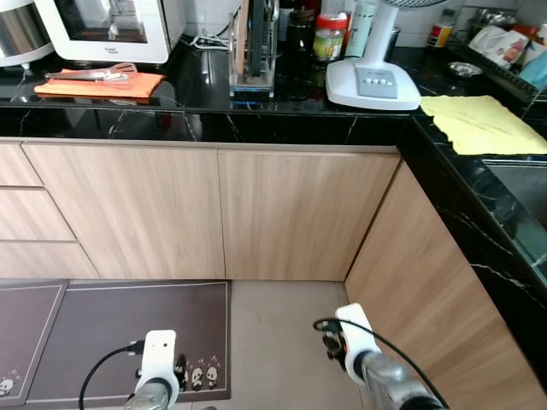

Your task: Kitchen organization

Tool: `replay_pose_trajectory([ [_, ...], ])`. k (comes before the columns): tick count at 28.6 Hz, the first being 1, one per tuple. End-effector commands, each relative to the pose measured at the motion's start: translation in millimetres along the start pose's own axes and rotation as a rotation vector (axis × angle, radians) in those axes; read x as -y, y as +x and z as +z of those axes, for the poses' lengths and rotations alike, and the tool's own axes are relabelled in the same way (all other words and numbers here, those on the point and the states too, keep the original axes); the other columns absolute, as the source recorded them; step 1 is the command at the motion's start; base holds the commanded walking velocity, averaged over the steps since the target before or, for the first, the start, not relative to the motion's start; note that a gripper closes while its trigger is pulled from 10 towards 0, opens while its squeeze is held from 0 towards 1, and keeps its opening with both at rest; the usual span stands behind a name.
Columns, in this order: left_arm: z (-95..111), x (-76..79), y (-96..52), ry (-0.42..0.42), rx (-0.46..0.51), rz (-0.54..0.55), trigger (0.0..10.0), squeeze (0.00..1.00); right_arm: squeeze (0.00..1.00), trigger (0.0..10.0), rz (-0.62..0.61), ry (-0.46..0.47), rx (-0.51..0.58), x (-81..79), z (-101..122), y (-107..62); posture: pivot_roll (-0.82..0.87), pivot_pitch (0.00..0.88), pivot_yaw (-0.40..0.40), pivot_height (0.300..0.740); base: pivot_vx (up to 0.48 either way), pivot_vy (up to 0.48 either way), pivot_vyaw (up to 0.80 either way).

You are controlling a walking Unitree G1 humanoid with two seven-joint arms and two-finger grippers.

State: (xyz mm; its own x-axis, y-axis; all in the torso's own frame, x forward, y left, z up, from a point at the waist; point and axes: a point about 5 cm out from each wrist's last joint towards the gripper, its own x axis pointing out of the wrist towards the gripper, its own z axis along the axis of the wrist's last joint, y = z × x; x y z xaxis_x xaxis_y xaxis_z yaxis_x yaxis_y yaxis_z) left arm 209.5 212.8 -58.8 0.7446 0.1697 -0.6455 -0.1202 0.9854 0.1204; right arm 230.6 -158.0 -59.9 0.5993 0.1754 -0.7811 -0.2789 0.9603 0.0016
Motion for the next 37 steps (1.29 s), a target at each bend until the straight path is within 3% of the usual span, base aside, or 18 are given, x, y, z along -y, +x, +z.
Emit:
replay_pose_trajectory([
  [1, -9, -6.4, -2.1, -0.014, -0.034, 0.022, 10.0, 0.00, 0.00, 10.0, -0.019, 0.018, -0.011, 6.3, -5, -1.8, -0.04, 0.000, -0.058, 0.706, 0.000, 0.000, 0.00],
  [12, -29, -11.7, -9.4, 0.009, -0.093, 0.044, 10.0, 0.00, 0.00, 10.0, -0.052, 0.029, -0.032, 15.6, -15, -5.5, -0.04, 0.000, -0.065, 0.706, 0.000, 0.000, 0.00],
  [22, -31, -8.9, -9.6, 0.074, -0.095, 0.016, 10.0, 0.00, 0.00, 10.0, -0.008, -0.022, -0.022, 18.4, -14, -6.9, -0.04, 0.000, -0.058, 0.706, 0.000, 0.480, 0.00],
  [31, -36, -12.1, -11.7, 0.058, -0.112, 0.029, 10.0, 0.00, 0.00, 10.0, 0.001, -0.097, -0.023, 22.7, -12, -8.0, -0.03, 0.005, -0.060, 0.706, 0.000, 0.480, 0.25],
  [34, -38, -13.6, -12.4, 0.060, -0.117, 0.032, 10.0, 0.00, 0.00, 10.0, -0.019, -0.045, -0.019, 29.6, -11, -9.7, -0.03, 0.008, -0.061, 0.706, 0.000, 0.480, 0.00],
  [37, -38, -14.1, -12.5, 0.058, -0.121, 0.033, 10.0, 0.00, 0.00, 10.0, -0.024, -0.057, -0.019, 32.2, -10, -10.2, -0.03, 0.008, -0.061, 0.706, 0.000, 0.480, 0.00],
])
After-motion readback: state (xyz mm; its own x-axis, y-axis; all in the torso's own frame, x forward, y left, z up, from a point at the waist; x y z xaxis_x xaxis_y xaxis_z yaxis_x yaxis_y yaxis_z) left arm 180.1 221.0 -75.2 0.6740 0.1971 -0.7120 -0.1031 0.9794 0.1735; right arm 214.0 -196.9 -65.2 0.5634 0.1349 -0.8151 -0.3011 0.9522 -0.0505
